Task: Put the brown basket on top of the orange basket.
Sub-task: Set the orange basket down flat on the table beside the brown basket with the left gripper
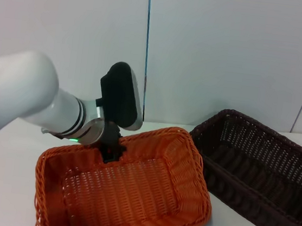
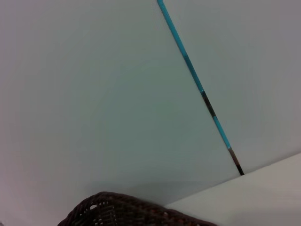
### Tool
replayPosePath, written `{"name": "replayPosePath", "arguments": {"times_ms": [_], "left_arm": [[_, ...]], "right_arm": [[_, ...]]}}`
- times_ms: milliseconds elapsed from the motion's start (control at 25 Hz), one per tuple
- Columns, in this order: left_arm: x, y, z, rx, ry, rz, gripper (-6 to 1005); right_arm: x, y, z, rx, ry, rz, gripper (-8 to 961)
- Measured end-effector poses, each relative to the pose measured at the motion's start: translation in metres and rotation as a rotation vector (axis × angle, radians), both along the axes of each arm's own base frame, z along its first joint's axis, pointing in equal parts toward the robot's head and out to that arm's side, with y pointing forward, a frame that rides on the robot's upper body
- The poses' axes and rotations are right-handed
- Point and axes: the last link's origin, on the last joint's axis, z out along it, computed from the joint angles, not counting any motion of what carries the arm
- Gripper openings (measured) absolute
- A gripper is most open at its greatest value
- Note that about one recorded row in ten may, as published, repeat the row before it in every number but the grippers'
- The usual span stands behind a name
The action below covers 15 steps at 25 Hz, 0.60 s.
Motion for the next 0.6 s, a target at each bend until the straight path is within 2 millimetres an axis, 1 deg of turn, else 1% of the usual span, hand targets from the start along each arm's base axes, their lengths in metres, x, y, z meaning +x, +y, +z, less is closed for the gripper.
{"name": "replayPosePath", "arguments": {"times_ms": [280,600], "left_arm": [[-0.0071,-0.0023,-0.0065,-0.007,0.026,-0.027,177],[-0.0087,-0.0032,-0.0086,-0.016,0.043,-0.06,179]], "right_arm": [[-0.0025,-0.0006,-0.0025,-0.012,0.015,0.01,787],[-0.0019,-0.0018,-0.0034,-0.016,0.025,0.007,787]]}}
